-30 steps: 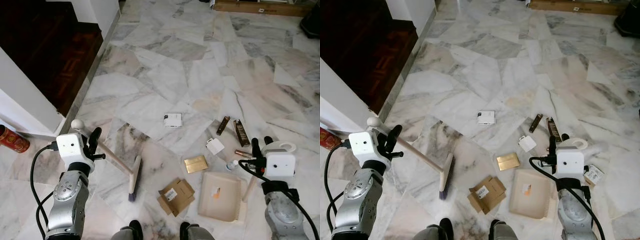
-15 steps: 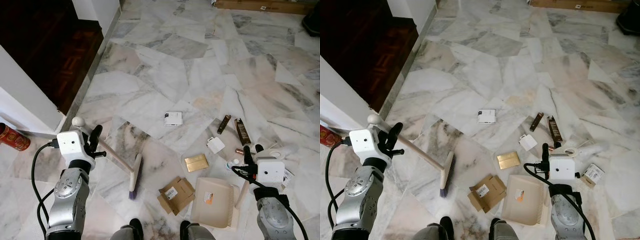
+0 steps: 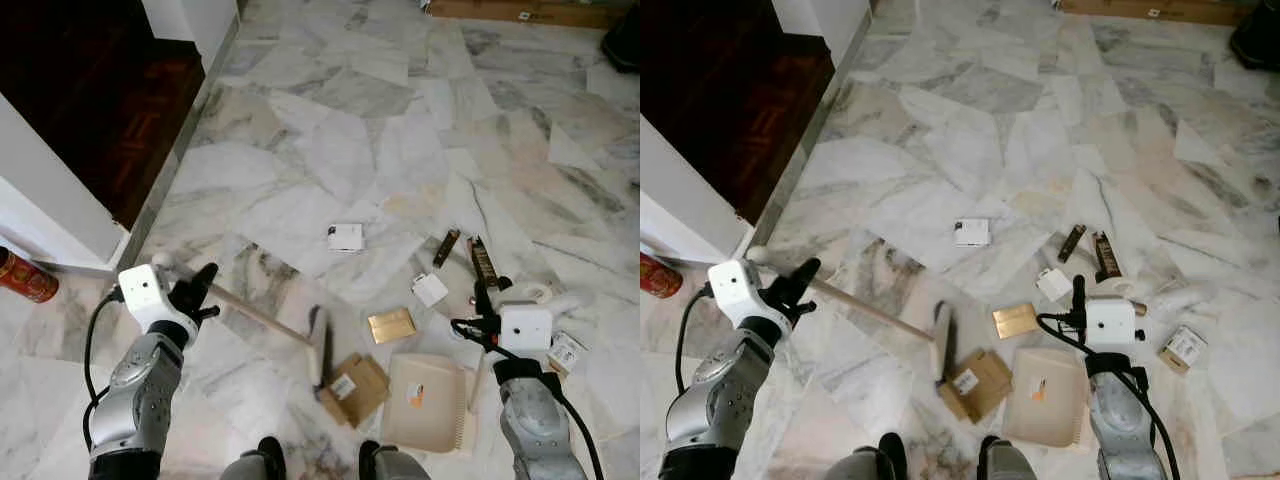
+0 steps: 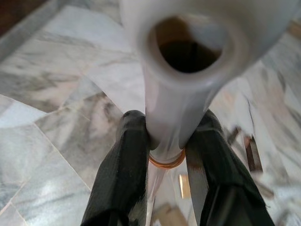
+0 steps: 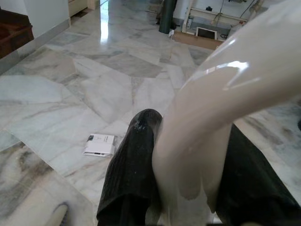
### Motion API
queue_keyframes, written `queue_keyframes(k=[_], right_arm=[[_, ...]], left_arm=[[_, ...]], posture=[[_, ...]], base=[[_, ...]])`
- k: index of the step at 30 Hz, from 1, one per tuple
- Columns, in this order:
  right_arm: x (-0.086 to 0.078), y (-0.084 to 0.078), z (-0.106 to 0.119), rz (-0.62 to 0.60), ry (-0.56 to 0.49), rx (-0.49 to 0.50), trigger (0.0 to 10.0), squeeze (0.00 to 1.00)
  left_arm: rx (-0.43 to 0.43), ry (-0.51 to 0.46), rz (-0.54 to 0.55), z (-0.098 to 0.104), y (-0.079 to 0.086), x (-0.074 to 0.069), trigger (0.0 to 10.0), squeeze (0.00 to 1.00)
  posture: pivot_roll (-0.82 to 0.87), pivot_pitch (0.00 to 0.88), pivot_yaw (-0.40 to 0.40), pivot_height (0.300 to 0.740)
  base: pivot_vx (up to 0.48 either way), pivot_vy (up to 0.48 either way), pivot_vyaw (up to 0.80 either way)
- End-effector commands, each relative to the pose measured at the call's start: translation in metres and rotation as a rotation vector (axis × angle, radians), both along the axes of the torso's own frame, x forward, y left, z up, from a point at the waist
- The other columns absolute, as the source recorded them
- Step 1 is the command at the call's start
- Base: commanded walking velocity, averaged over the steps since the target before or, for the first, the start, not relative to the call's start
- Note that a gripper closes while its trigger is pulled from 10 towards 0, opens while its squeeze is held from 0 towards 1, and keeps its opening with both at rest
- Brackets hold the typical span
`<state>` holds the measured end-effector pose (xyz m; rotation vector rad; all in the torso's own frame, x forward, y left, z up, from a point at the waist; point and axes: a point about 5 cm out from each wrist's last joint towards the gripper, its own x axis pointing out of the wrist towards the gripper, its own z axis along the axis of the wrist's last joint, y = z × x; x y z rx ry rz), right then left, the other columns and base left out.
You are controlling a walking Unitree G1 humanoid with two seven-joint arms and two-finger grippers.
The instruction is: Sweep floor
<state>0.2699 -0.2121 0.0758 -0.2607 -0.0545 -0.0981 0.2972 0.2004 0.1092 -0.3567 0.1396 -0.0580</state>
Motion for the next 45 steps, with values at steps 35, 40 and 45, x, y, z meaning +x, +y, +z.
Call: queue_keyframes(k=[35,40,45], right_arm=[[-0.013,0.008,-0.006,-0.02,0.018,0.216,10.0,0.0],[-0.019,0.005,-0.001,-0.035,0.002,0.262,10.0,0.0],[-0.017,0.008,0.006,-0.029,-0.022,0.292,10.0,0.0]], left_arm=[[-0.318,0.032,-0.088,0.017,-0.01,0.013,10.0,0.0],[-0.303,-0.016,-0.024,0.023,-0.003,0.017,10.0,0.0],[-0.293,-0.111,0.041,0.037,0.007,0.02,10.0,0.0]], posture=[[-0.12,0.257,0.08,0.74],[-0.12,0.243,0.089,0.74],[-0.12,0.231,0.09,0.74]], base=[[0.0,0.0,0.0],[0.0,0.0,0.0],[0.0,0.0,0.0]])
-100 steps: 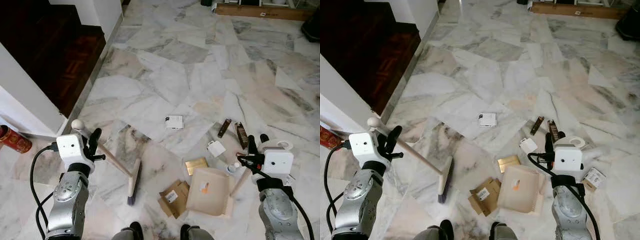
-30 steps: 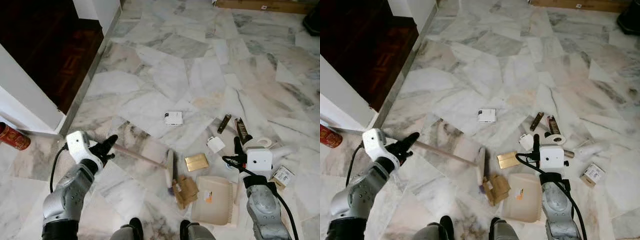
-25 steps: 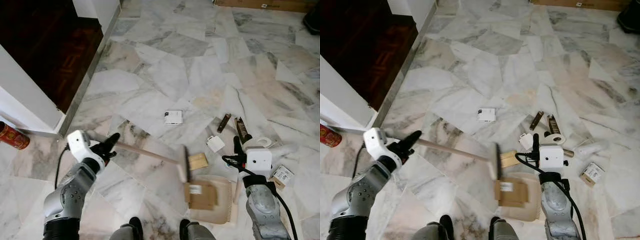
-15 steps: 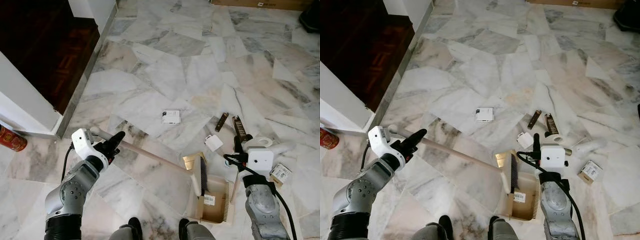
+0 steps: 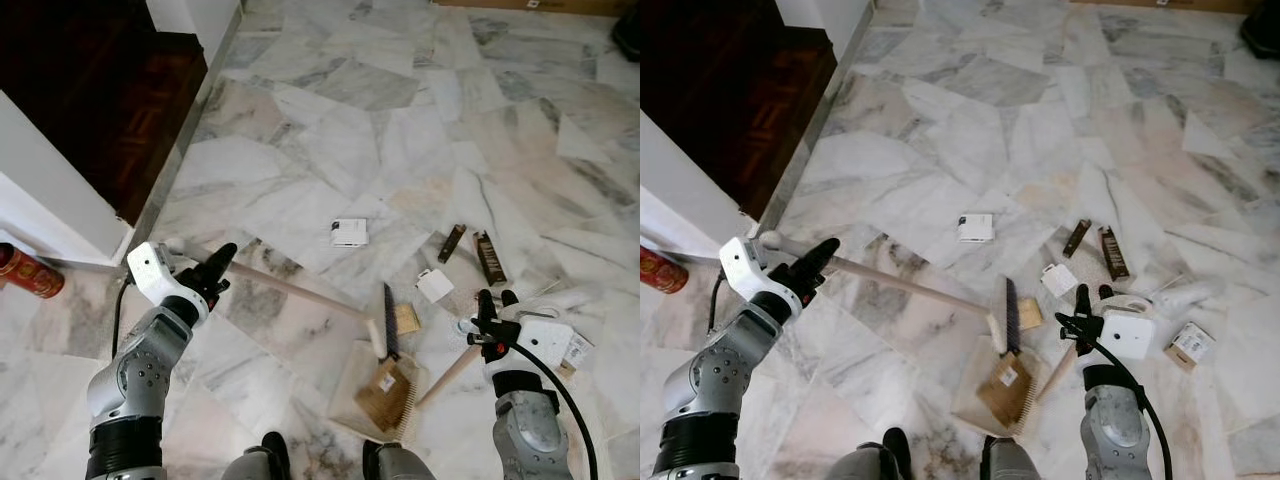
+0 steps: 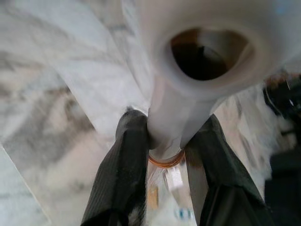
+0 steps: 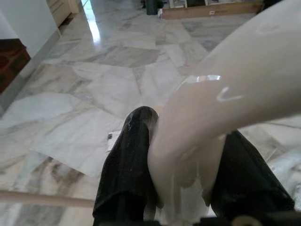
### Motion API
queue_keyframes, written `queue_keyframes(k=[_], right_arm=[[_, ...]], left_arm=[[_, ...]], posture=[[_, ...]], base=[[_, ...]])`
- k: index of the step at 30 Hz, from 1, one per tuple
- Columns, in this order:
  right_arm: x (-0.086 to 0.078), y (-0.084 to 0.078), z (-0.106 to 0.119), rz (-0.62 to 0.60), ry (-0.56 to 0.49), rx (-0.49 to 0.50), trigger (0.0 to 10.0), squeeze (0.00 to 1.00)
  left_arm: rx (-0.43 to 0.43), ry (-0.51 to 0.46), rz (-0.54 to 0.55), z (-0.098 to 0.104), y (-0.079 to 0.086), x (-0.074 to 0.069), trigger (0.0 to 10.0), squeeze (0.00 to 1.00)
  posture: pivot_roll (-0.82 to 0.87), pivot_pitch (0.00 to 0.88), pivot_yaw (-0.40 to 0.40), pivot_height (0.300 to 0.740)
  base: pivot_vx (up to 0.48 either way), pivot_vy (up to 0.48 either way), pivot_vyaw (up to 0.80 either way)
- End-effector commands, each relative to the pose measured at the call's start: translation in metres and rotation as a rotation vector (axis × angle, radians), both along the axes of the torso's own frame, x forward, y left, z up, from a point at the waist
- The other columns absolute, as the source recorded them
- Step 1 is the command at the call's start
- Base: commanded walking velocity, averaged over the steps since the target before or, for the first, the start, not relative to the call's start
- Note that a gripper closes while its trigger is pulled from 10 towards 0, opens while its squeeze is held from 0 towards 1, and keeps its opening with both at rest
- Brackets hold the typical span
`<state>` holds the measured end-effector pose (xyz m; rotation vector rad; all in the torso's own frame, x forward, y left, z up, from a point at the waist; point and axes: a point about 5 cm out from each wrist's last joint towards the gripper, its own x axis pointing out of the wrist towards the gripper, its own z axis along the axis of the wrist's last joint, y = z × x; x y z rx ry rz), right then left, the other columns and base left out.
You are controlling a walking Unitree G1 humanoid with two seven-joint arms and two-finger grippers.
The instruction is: Sweep floor
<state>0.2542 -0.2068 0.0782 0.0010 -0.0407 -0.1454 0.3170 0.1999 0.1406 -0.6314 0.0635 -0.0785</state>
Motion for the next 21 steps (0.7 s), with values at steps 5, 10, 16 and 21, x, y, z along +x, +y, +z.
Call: queue_keyframes(k=[5,10,16,21], right_arm=[[0.011,0.015,0.025,0.057,-0.09,0.067,10.0,0.0],[0.021,0.022,0.038,0.086,-0.125,0.078,10.0,0.0],[0.031,0.03,0.055,0.124,-0.175,0.08,10.0,0.0],[0.036,0.032,0.064,0.12,-0.197,0.107,10.0,0.0]], left_arm=[[0.063,-0.168,0.182,0.031,0.028,-0.003,10.0,0.0],[0.228,-0.237,0.27,0.046,0.037,-0.008,10.0,0.0],[0.396,-0.272,0.359,0.05,0.046,-0.016,10.0,0.0],[0.532,-0.266,0.332,0.042,0.04,-0.021,10.0,0.0]], posture=[[-0.1,0.217,0.084,0.74],[-0.09,0.203,0.076,0.74],[-0.09,0.187,0.069,0.74],[-0.08,0.169,0.063,0.74]], base=[[0.0,0.0,0.0],[0.0,0.0,0.0],[0.0,0.0,0.0],[0.0,0.0,0.0]])
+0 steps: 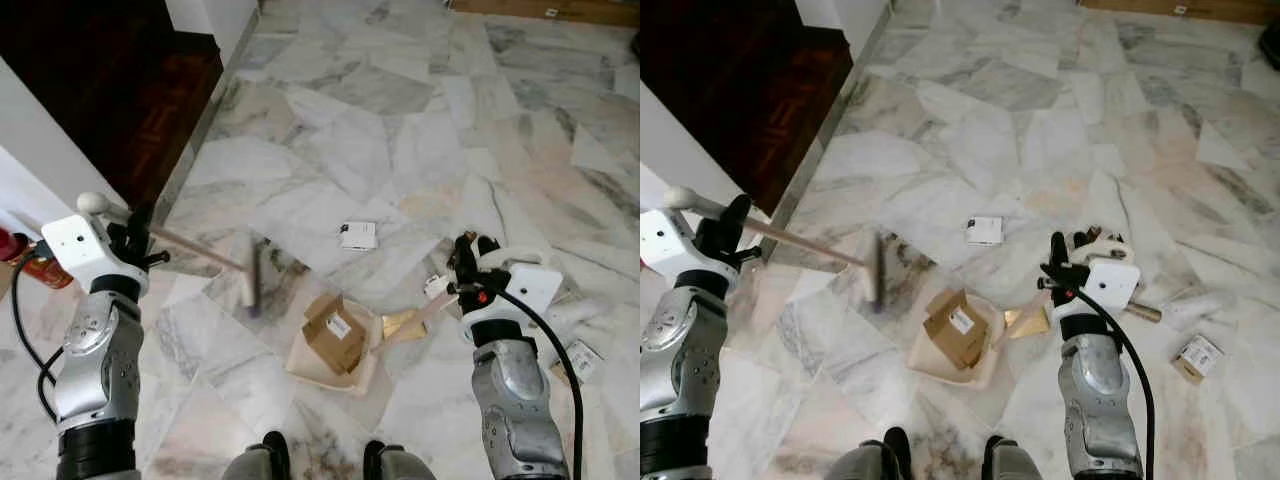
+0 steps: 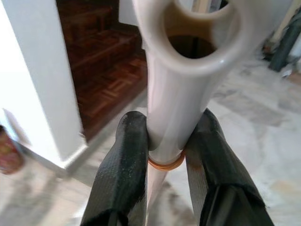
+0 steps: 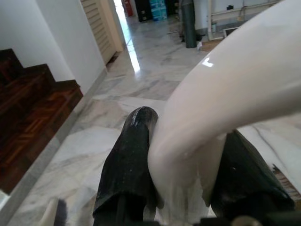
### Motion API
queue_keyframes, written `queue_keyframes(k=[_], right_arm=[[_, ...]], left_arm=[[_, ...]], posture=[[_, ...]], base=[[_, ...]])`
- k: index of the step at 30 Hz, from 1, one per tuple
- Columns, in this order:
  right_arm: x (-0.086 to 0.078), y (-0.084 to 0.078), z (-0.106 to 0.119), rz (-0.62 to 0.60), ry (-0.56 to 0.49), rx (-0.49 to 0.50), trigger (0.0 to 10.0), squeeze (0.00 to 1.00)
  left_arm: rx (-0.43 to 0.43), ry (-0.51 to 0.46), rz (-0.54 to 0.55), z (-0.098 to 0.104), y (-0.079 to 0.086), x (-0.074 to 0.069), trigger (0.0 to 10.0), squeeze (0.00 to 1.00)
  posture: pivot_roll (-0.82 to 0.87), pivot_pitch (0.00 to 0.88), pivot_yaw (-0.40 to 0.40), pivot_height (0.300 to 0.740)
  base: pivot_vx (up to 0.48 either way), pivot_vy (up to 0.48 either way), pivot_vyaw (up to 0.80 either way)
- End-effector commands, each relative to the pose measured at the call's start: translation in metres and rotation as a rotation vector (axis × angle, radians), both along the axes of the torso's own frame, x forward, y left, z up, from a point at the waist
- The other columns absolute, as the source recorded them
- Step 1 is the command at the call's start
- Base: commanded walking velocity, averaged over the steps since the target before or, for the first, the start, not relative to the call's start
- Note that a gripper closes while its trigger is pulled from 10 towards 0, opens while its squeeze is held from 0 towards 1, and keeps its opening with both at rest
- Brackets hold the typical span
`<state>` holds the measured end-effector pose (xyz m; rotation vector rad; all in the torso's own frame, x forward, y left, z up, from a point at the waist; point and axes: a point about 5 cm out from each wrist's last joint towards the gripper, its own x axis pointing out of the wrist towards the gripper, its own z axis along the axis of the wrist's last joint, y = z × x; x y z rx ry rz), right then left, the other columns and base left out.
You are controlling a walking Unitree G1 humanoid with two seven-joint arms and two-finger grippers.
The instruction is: Sweep floor
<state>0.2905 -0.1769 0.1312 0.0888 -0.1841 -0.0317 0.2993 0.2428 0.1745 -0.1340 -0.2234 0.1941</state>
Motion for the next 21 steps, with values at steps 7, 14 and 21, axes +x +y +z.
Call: queue_keyframes(k=[7,14,21], right_arm=[[0.005,0.012,0.022,0.031,-0.06,0.075,10.0,0.0],[0.004,0.014,0.026,0.046,-0.064,0.084,10.0,0.0],[0.006,0.02,0.031,0.07,-0.072,0.096,10.0,0.0]], left_arm=[[0.163,0.025,-0.055,-0.017,-0.022,-0.018,10.0,0.0],[0.209,0.04,-0.058,-0.023,-0.028,-0.024,10.0,0.0],[0.223,0.047,-0.036,-0.023,-0.019,-0.028,10.0,0.0]], posture=[[-0.07,0.155,0.037,0.74],[-0.07,0.149,0.033,0.74],[-0.05,0.164,0.029,0.74]], base=[[0.0,0.0,0.0],[0.0,0.0,0.5],[0.0,0.0,0.78]])
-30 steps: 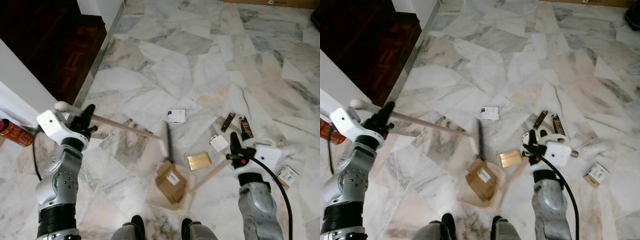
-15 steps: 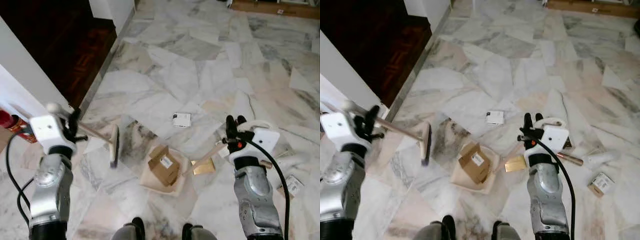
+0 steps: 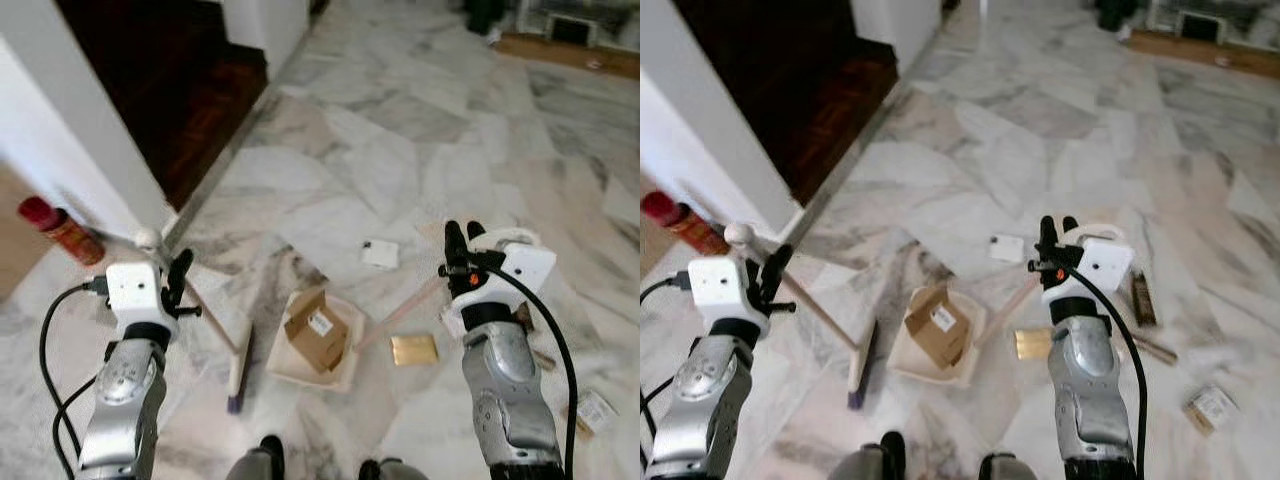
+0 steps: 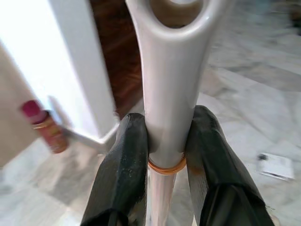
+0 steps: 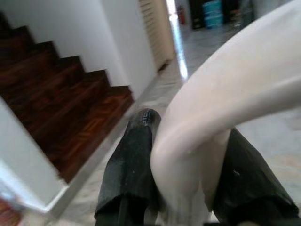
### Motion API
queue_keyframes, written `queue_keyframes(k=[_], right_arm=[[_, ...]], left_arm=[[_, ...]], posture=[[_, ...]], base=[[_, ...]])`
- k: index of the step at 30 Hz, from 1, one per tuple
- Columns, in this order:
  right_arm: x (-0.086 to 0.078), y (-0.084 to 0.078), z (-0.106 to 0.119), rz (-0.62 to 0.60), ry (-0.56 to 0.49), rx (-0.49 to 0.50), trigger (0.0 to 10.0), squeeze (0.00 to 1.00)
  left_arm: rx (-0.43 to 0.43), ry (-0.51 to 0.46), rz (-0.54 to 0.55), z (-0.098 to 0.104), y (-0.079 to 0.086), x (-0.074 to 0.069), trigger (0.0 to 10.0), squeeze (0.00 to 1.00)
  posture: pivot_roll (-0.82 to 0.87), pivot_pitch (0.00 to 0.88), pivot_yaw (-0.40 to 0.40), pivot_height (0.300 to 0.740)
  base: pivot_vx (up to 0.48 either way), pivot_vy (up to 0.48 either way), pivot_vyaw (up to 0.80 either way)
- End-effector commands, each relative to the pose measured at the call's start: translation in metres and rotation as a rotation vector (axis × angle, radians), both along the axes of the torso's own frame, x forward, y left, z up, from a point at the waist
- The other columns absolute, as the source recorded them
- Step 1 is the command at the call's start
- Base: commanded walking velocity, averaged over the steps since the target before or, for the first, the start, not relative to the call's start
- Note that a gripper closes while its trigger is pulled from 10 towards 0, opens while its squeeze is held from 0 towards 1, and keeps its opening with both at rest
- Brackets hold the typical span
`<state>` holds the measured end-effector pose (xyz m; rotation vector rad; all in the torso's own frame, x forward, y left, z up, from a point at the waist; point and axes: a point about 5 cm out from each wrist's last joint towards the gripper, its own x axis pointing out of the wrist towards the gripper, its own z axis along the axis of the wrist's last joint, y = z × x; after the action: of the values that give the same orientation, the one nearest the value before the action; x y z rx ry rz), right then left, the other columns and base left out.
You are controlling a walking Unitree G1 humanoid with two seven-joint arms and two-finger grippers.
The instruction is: Sweep floor
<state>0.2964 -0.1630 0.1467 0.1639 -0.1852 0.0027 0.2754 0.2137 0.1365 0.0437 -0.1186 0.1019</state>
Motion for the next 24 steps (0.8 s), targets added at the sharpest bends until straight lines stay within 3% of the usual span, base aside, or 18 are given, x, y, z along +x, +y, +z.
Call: queue_keyframes(k=[1,13,24], right_arm=[[0.0,0.01,0.016,0.038,-0.066,0.029,10.0,0.0],[0.009,0.03,0.016,0.144,-0.048,0.018,10.0,0.0],[0.022,0.03,0.021,0.141,-0.062,0.038,10.0,0.0]], left_arm=[[0.049,-0.074,0.043,0.015,0.012,-0.005,10.0,0.0],[0.036,-0.072,0.136,0.013,0.022,-0.023,10.0,0.0],[0.058,-0.088,0.11,0.02,0.019,-0.01,10.0,0.0]], posture=[[-0.04,0.181,0.024,0.74],[0.0,0.188,-0.024,0.74],[0.0,0.172,0.001,0.74]], base=[[0.0,0.0,0.78],[0.0,0.0,0.78],[0.0,0.0,0.78]])
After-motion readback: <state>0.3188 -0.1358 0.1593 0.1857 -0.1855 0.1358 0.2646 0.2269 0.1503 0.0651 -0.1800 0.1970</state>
